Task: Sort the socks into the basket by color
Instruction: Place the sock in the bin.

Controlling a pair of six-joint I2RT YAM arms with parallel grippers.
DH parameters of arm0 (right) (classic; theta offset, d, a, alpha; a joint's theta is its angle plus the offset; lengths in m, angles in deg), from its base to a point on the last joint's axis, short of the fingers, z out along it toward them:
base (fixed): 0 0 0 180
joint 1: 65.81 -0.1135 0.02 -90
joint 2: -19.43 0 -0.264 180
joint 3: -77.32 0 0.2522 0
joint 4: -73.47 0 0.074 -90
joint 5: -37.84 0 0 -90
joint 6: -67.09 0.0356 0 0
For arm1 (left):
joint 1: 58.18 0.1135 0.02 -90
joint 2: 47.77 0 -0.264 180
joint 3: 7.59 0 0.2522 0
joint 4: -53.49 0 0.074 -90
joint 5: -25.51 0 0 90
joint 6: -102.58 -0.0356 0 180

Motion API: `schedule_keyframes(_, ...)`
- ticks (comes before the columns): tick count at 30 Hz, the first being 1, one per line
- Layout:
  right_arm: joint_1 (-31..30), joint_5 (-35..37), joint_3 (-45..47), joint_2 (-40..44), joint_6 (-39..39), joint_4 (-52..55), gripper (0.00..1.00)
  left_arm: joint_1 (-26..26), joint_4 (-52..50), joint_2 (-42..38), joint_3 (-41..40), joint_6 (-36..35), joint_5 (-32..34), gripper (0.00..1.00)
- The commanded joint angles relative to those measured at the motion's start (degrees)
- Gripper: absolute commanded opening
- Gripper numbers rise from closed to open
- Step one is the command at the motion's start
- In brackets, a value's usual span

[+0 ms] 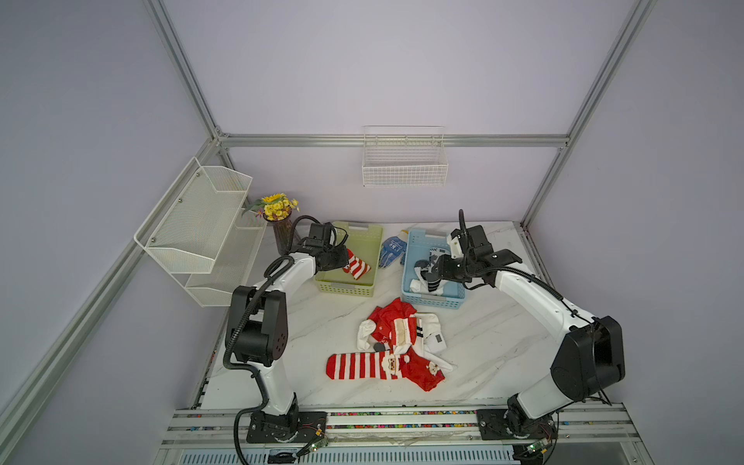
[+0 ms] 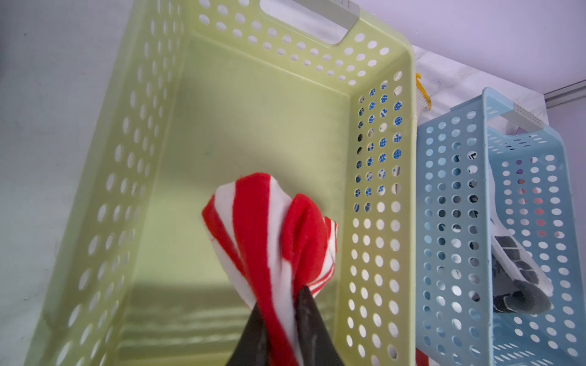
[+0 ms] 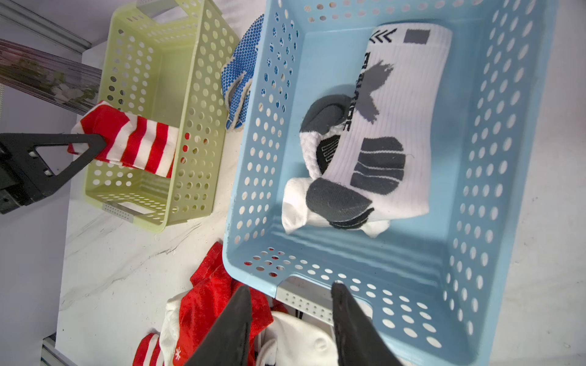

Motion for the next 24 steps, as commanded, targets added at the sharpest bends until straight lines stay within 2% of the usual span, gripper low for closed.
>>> schedule_keyframes(1, -0.4, -0.1, -2.0, -0.6, -0.2, -0.6, 0.45, 0.7, 1.7, 0.9, -1.4, -1.2, 0.8, 0.18)
schedule_keyframes(8, -0.7, -0.1, -2.2, -0.8, -0.3, -0.6, 0.45, 1.1, 1.6, 1.5, -1.7, -0.8, 0.8, 0.33)
schedule_keyframes(13, -0.8, -0.1, -1.9, -0.8, -0.3, -0.7, 0.45, 1.1, 1.5, 1.0, -1.8, -0.5, 0.5, 0.38)
schedule_keyframes(24, -1.1, 0.1, 0.2, 0.0, 0.0, -1.6, 0.45, 1.2, 0.7, -3.4, -2.6, 0.4, -1.1, 0.58)
